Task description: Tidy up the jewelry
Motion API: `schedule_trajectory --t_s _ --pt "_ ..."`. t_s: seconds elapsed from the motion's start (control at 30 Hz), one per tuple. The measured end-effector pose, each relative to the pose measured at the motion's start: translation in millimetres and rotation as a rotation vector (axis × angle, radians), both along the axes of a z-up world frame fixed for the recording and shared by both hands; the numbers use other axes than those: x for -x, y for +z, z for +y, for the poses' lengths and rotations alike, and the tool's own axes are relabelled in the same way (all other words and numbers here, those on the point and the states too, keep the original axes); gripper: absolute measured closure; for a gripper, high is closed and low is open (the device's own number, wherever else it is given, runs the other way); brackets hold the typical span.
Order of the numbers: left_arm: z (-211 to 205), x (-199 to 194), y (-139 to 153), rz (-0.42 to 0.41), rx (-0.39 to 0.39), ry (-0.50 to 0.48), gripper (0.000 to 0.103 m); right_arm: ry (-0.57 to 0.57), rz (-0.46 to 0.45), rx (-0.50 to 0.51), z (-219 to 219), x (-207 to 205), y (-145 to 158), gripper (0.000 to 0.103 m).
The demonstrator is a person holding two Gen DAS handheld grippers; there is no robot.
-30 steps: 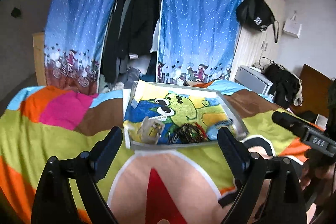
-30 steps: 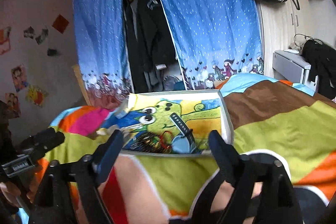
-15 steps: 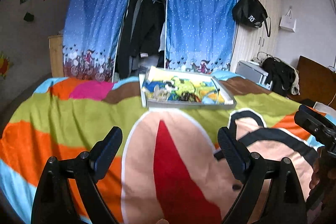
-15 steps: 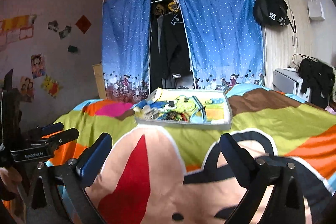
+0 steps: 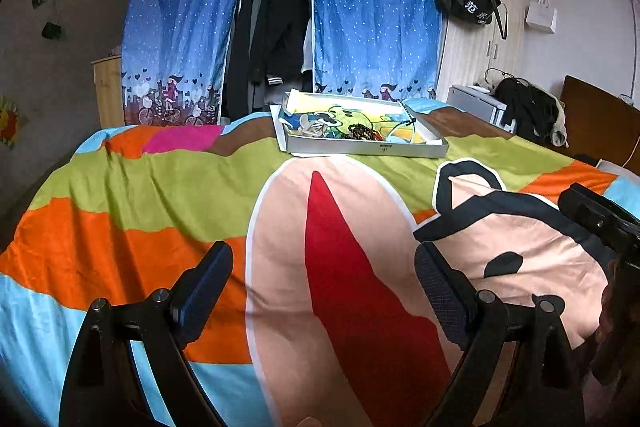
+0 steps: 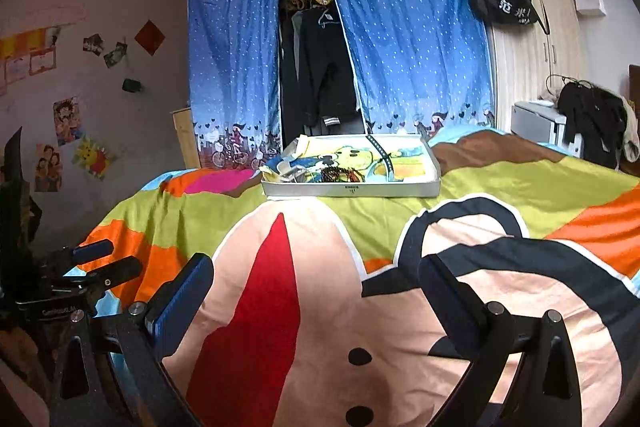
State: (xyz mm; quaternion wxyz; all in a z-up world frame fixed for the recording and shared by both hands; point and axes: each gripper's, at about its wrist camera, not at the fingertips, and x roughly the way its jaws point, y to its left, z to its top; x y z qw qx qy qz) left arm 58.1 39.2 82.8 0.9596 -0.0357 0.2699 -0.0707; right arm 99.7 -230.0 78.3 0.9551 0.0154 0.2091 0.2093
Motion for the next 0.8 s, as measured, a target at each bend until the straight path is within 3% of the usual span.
schedule_trajectory --t_s 0.8 --pt "3 1 -9 0.027 -0.007 -0.008 0.014 -0.024 0.034 -0.009 -13 2 -11 0.0"
